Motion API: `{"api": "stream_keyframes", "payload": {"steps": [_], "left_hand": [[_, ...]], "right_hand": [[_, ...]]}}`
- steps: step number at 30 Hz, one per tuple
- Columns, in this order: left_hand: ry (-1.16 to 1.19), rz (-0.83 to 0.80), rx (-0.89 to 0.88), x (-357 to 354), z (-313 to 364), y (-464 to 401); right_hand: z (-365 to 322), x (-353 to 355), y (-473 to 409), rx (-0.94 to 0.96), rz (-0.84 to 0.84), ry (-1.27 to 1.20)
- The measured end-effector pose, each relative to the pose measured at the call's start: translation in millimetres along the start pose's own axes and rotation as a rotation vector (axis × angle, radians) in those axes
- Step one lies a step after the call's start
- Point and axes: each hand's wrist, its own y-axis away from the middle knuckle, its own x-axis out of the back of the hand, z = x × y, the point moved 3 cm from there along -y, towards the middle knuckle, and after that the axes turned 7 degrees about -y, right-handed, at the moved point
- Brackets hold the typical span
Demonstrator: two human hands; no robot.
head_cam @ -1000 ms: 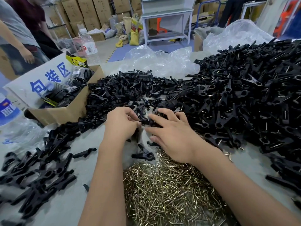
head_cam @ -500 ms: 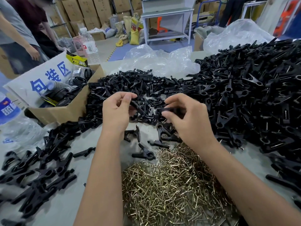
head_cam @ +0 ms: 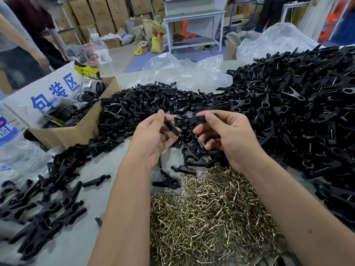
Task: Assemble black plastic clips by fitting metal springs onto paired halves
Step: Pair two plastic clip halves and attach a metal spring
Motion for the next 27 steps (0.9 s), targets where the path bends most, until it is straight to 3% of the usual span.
{"api": "stream_keyframes", "payload": {"steps": [7,22,27], "left_hand": [[-0.076,0.055,0.011,6,-5,-4],[0.013,-0.154,0.08,-6,-2,4],[-0.061,-0.15,0.088,-9,-4,6]], "right_hand": [[4,0,-2,-0.056,0.009,-0.035],[15,7,-8,-0.021,-0.022,0.095],[12,6,-4,0.03,-0.027,0.182]]}}
